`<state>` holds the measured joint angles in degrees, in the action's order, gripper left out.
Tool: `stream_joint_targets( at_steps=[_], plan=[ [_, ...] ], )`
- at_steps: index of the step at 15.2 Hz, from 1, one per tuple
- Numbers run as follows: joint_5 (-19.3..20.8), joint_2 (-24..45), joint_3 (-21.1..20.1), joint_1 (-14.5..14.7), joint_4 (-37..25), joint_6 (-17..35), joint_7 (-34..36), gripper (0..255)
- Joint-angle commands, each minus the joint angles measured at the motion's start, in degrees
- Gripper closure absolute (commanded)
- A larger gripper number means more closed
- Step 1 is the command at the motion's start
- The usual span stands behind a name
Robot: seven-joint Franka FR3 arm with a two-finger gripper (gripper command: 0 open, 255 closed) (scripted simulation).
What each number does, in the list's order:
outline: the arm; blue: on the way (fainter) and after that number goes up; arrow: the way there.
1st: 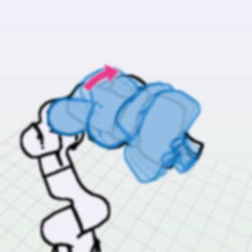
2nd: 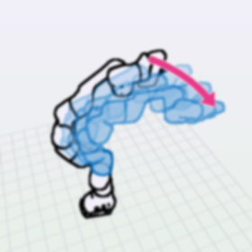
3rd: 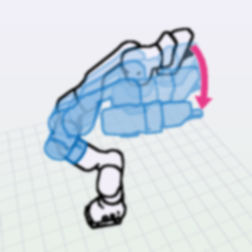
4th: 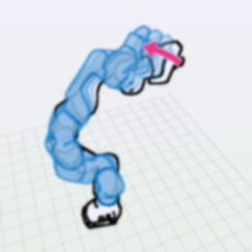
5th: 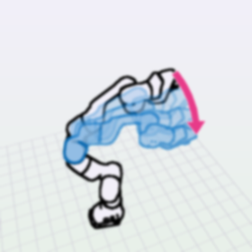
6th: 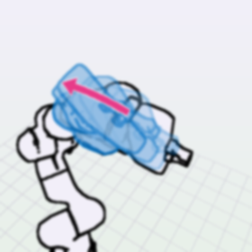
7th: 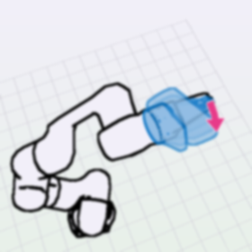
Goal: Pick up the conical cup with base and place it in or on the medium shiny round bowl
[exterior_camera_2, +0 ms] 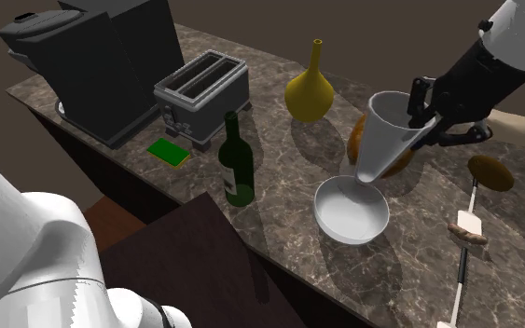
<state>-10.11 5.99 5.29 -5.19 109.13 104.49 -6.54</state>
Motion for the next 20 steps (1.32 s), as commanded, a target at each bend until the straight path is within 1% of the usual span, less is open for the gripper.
stream_joint_targets(
  at_steps=[1,19,20],
  plan=[
    [-0.1,0.3,0.0,0.0,1.2,1.6,-0.2,255],
    [-1.7,6.5,-0.4,0.1,7.9,14.2,-2.8,255],
    [-1.7,6.5,-0.4,0.1,8.0,14.2,-2.8,255]
  ],
)
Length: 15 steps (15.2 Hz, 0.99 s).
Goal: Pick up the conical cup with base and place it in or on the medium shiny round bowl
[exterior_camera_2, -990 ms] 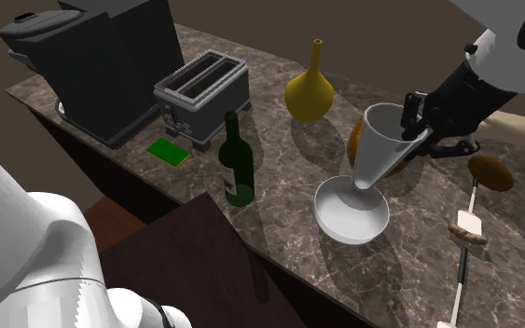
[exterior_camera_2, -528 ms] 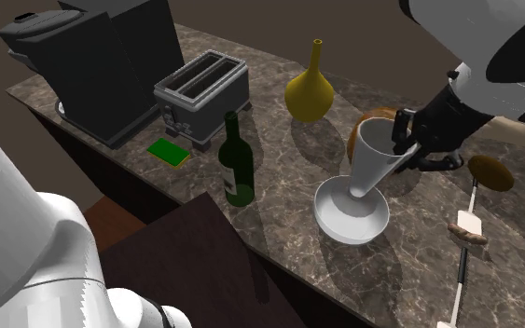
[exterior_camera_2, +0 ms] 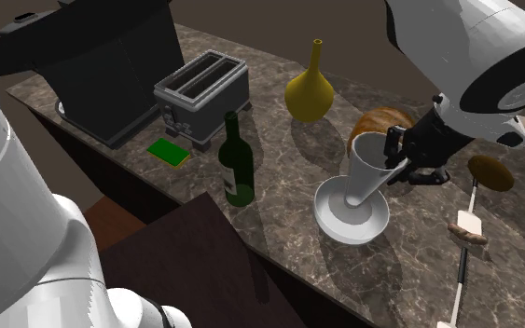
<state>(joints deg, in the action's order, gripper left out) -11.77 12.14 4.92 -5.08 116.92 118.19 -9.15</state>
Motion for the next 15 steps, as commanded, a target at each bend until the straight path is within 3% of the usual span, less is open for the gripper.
stream_joint_targets(
  at_steps=[1,7,8,13,15],
  plan=[
    [-0.1,0.3,0.0,0.0,0.2,0.5,-0.2,255],
    [-0.1,0.3,0.0,0.0,0.1,0.5,-0.2,255],
    [-0.1,0.3,0.0,0.0,0.2,0.5,-0.2,0],
    [-0.1,0.3,0.0,0.0,0.1,0.5,-0.2,0],
    [0.5,-0.9,0.3,-0.3,-2.3,-3.1,0.2,0]
  ],
)
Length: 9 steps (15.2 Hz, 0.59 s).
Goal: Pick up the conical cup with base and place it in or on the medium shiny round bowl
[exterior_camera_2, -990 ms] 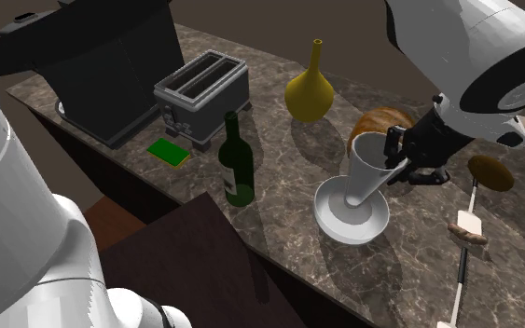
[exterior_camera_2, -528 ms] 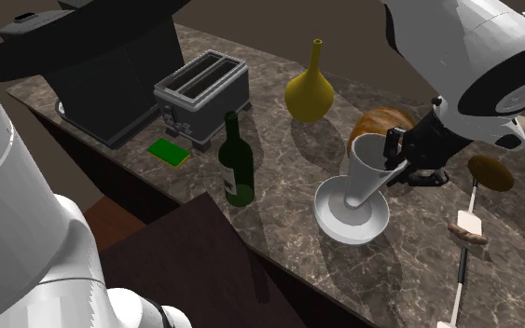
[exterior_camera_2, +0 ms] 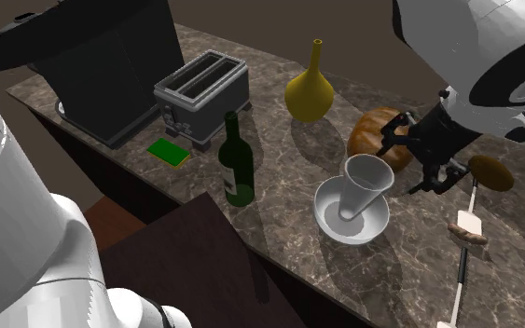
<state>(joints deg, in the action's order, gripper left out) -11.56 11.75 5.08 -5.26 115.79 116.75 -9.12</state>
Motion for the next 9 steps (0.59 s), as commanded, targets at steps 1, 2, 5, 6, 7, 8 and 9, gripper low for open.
stream_joint_targets(
  at_steps=[1,2,5,6,7,8,9],
  plan=[
    [0.5,-1.0,0.3,-0.3,-2.5,-3.5,0.3,0],
    [0.7,-1.3,0.4,-0.4,-3.6,-5.0,0.4,0],
    [0.7,-1.3,0.4,-0.4,-3.6,-5.0,0.4,0],
    [0.7,-1.3,0.4,-0.4,-3.6,-5.0,0.4,0],
    [0.7,-1.3,0.4,-0.4,-3.6,-5.0,0.4,0],
    [0.7,-1.3,0.4,-0.4,-3.6,-5.0,0.4,0],
    [0.7,-1.3,0.4,-0.4,-3.6,-5.0,0.4,0]
  ],
)
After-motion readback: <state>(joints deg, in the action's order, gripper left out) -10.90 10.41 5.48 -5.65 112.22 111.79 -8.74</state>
